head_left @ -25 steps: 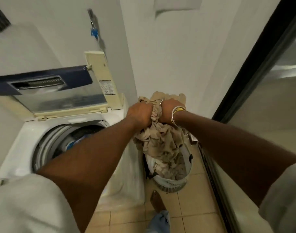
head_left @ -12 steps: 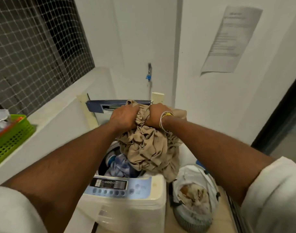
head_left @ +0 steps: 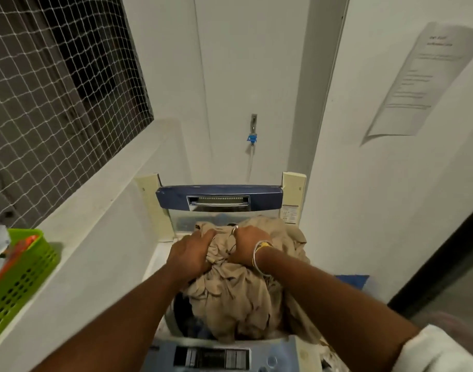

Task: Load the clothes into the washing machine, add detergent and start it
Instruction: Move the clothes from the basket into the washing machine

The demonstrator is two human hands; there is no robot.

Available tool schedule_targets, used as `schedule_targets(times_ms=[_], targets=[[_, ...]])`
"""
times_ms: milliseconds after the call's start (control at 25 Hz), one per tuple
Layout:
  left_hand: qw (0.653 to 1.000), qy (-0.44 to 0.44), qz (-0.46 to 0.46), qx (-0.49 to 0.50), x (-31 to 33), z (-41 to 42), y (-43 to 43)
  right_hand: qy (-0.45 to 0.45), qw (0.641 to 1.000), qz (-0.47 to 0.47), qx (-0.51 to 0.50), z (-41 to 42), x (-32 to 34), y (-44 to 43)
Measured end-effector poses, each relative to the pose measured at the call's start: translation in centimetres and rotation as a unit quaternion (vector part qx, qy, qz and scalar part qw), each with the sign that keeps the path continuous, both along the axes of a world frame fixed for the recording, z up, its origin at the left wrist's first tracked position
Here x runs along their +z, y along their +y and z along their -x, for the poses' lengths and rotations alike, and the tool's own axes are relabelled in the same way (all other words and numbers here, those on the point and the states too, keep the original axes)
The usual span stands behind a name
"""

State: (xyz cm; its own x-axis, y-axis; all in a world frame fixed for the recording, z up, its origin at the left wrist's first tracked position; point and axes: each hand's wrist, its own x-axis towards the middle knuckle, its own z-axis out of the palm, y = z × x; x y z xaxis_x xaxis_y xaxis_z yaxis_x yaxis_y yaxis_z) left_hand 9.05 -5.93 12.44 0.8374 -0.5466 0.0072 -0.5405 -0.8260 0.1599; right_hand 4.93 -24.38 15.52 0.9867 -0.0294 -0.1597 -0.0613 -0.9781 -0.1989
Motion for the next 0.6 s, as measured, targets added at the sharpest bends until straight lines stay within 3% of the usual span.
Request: schedule_targets(times_ms=[200,400,520,600], targets=[[0.995,0.088,-0.031,-0.023,-6.6,-2.9,1.8,0.055,0.997,-0.033,-0.030,-1.4,-6.9,0.4],[0.989,0.106,0.060,-0.081,-9.9,-3.6,3.6,0.098,0.988,-0.109,-0.044,-1.6,-10.9,-0.6],[0.977,0.197,0.079,-0.017,-13.3,-4.2,5.1,0.126,0.983,-0.127,-0.041,-2.4,-13.1,-0.4],[0.979,0.196,0.050,0.025,-15.0,-4.5,5.4,0.120,0.986,-0.115,0.017,-2.7,-14.1,0.1]])
